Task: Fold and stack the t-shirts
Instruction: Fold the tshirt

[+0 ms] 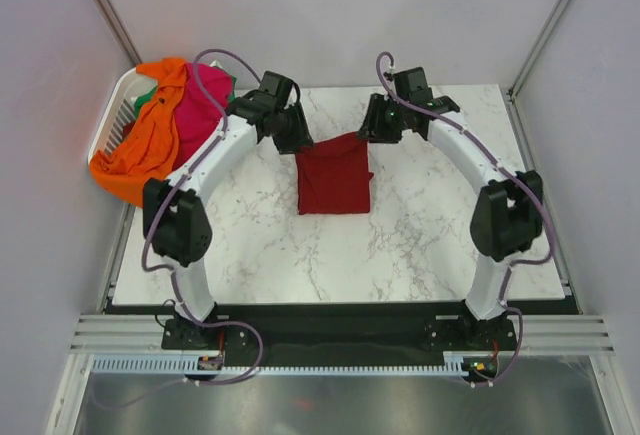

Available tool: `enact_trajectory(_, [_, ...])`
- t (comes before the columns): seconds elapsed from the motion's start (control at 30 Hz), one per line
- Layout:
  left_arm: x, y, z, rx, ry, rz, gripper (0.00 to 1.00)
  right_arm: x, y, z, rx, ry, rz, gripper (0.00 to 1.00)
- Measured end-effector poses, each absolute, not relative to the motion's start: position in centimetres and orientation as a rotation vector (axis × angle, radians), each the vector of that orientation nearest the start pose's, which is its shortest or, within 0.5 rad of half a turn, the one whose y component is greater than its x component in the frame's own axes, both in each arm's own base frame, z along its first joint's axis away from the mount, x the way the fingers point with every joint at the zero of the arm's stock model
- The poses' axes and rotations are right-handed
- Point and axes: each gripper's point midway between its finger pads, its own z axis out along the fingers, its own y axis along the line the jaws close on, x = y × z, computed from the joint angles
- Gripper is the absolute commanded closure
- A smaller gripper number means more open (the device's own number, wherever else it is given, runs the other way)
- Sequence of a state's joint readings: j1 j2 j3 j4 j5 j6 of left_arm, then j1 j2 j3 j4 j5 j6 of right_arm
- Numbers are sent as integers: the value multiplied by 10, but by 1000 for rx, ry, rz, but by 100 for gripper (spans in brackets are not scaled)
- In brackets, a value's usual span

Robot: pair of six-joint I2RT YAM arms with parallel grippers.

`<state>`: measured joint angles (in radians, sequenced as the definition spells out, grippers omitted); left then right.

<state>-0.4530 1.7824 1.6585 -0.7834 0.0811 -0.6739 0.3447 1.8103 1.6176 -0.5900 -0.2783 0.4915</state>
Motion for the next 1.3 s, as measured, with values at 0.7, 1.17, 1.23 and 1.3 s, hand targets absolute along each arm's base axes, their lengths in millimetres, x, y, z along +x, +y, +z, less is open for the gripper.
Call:
enact_trajectory(0.7, [450,-189,172,-211,2571,-401,42,456,183,186,80,2344,713,62])
enact_trajectory(1.17, [357,-253,82,-1,2741,-656,58,392,273,113,-11,2398,1294,100])
enact_trajectory(1.23, [350,-250,65,-7,2783,-647,60,385,278,98,-18,2425,1303,100])
enact_trajectory(1.3, [349,-248,51,-14,2797,-628,60,381,272,79,14,2464,1286,100])
